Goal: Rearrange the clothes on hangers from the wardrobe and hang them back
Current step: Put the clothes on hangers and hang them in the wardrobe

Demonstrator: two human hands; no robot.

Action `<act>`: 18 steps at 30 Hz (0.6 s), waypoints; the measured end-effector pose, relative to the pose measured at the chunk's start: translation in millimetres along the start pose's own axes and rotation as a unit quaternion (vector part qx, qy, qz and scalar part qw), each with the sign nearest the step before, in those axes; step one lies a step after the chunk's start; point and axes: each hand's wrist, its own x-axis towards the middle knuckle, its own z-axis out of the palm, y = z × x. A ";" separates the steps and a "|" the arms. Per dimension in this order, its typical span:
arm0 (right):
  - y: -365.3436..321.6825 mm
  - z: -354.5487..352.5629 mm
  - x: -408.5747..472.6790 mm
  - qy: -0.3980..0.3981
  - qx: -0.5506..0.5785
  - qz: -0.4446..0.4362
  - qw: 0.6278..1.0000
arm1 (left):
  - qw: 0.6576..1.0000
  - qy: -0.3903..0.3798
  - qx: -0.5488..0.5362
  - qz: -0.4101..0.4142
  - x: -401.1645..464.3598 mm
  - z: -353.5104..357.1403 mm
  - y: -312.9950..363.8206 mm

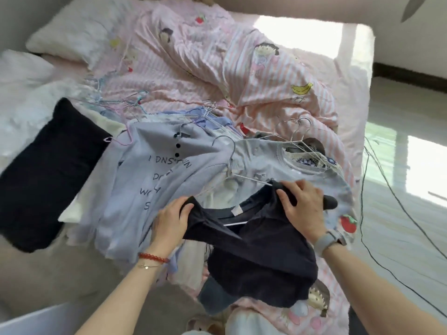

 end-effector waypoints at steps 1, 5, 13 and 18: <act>-24.6 6.7 -0.4 -0.016 0.015 -0.027 0.999 | 0.999 0.034 0.008 -0.029 -13.3 -15.3 -18.1; -128.3 32.9 -12.0 -0.122 0.097 -0.173 0.973 | 0.970 0.192 0.069 -0.133 -74.9 -77.4 -96.1; -343.4 79.3 -72.3 -0.332 0.112 -0.460 0.816 | 0.859 0.402 0.086 -0.305 -258.4 -187.9 -217.6; -478.4 91.2 -136.1 -0.340 0.132 -0.629 0.686 | 0.743 0.521 0.045 -0.418 -389.2 -224.5 -261.4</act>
